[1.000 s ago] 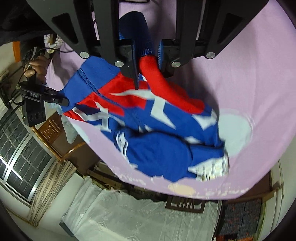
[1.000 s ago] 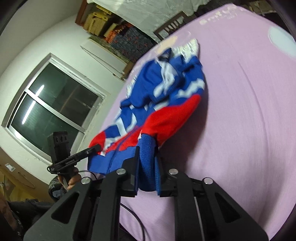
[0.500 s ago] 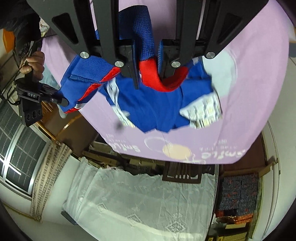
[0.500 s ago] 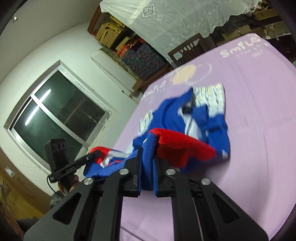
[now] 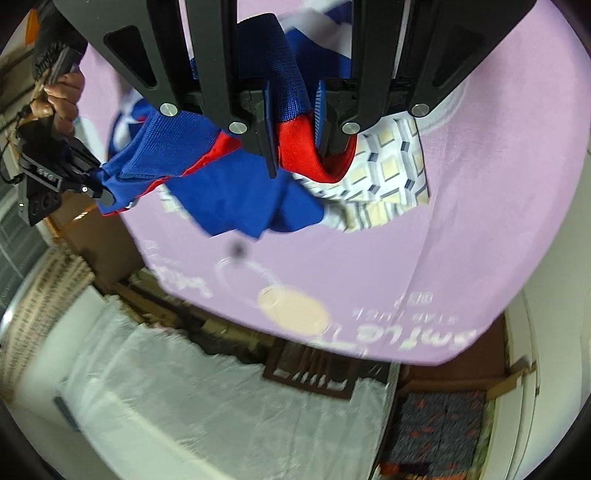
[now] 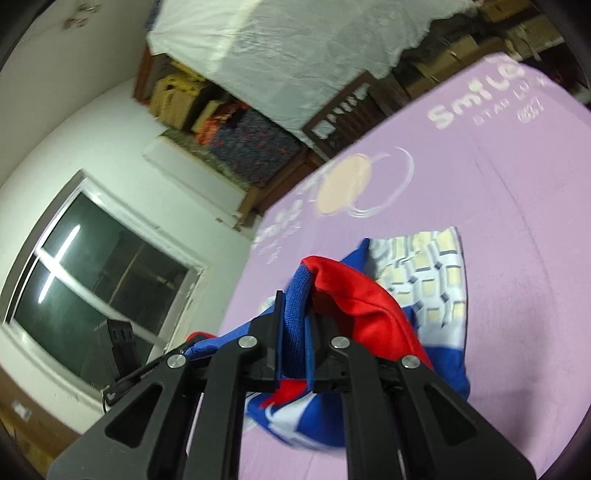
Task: Fold large clothes
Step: 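Carry the hem up over the body toward the hood with both tools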
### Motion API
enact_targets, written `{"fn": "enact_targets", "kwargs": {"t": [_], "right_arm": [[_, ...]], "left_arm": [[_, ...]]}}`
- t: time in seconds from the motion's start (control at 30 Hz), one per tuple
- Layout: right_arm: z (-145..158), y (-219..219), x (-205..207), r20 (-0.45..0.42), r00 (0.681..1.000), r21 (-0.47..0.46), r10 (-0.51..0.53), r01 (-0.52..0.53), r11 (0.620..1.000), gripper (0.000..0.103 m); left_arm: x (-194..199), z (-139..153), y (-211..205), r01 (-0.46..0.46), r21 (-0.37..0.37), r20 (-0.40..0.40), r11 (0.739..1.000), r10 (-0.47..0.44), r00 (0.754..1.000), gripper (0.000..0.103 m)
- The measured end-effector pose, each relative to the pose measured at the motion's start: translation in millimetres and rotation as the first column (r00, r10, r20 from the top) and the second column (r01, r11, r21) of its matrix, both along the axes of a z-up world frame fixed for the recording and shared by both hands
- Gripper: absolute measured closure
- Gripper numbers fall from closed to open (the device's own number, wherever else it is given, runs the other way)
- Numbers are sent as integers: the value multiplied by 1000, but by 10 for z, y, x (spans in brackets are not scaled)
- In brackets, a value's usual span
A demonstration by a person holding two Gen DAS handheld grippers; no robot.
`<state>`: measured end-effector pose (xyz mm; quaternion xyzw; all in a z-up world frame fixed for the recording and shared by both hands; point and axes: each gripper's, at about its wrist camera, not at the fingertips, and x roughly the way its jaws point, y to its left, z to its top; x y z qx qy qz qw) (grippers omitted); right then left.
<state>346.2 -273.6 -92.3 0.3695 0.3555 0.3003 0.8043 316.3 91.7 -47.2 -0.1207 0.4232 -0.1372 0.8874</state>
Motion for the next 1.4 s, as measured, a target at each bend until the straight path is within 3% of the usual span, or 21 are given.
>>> {"fn": "enact_targets", "kwargs": {"t": [0.23,0.43,0.5,0.53,0.57,0.6,0.67,0.77,0.97,1.1,1.4], "right_arm": [[-667,78,442,-145,989,14,-17,19,1000,95],[-1023,86,551,-204,979,57,10,2,998,95],[-980,62,546,-190,981,64,27,-15,998,91],[-921,43,517,-165,985,67,41,-30,997,82],[-874,16,493,-149,988,69,49,-39,997,74],[-794,-36,452,-120,992,74,47,-38,997,55],[-645,-133,389,-56,998,81,34,-29,996,50],[-485,-250,307,3,1000,88,13,-13,996,50],[-500,-298,315,3,999,-39,-43,43,998,50],[-510,-269,311,10,999,-61,-32,33,998,49],[-450,-211,291,43,999,-102,-7,11,995,49]], "left_arm": [[240,-534,71,-22,-28,-84,999,20,996,83],[205,-529,119,-1,-46,-66,999,-2,998,79],[104,-411,193,11,-86,-40,996,-15,999,59],[65,-337,221,14,-107,-20,994,-16,1000,49],[18,-251,255,3,-118,10,993,-2,1000,26],[-41,-156,291,-22,-114,50,993,28,998,17],[-169,14,361,-45,-100,129,994,58,990,17],[-192,16,383,-44,-108,131,993,58,990,17],[-50,-205,268,-35,-56,65,998,38,997,18],[3,-276,283,-41,-53,55,998,44,998,18],[186,-99,80,-8,-5,116,1000,8,993,17]]}}
